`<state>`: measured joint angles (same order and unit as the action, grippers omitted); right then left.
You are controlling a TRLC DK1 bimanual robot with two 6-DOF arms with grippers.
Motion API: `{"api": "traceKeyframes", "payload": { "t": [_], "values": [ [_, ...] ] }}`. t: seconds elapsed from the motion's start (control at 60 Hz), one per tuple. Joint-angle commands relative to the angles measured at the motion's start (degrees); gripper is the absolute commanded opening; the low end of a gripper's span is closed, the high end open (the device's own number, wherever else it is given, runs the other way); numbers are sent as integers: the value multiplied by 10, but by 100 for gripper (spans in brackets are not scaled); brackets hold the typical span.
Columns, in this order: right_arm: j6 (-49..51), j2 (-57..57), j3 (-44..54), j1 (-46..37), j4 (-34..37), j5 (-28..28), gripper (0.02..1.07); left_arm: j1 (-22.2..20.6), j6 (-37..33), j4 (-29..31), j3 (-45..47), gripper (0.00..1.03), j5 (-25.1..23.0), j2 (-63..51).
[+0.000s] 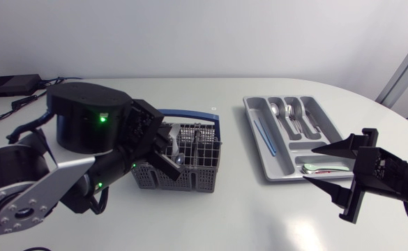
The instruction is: Unload the cutlery basket into the drawer organizer.
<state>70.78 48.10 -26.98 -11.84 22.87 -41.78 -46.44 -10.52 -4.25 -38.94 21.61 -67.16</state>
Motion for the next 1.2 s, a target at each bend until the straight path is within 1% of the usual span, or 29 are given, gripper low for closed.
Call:
{"api": "traceKeyframes", "payload": {
  "t": [0.0,0.067,0.167,0.317,0.35,0.383,0.45,0.517,0.55,0.6,0.617,0.65,0.85,1.067,1.183],
  "values": [
    [-28,-6,13,24,9,4,81,-5,-2,-16,22,3,4,-18],
    [-54,-8,11,53,3,15,81,-5,-4,-24,26,3,5,-21],
    [-101,-19,9,110,-19,47,81,-6,-4,-25,31,3,4,-27],
    [-196,-20,4,216,-84,108,80,-10,-4,-23,34,3,5,-23],
    [-214,-15,4,241,-99,122,78,-11,-3,-23,34,3,5,-21],
    [-226,-8,0,262,-109,134,72,-13,-3,-24,34,3,5,-20],
    [-261,20,-11,312,-138,155,55,-22,-2,-28,36,3,17,-18],
    [-280,47,-22,339,-158,159,41,-30,-3,-33,40,3,24,-17],
    [-296,63,-28,351,-176,162,31,-34,-5,-40,45,3,27,-17],
    [-312,88,-36,368,-195,165,20,-34,-7,-50,48,3,27,-18],
    [-317,99,-40,371,-202,166,15,-34,-9,-54,50,3,27,-18],
    [-323,114,-46,376,-214,166,10,-33,-13,-60,52,3,27,-19],
    [-370,190,-69,412,-294,169,8,-28,-32,-110,75,3,27,-18],
    [-411,270,-96,455,-384,194,8,-30,-42,-143,91,3,27,-16],
    [-410,319,-117,462,-405,195,8,-29,-44,-150,97,3,27,-16]
  ]
}}
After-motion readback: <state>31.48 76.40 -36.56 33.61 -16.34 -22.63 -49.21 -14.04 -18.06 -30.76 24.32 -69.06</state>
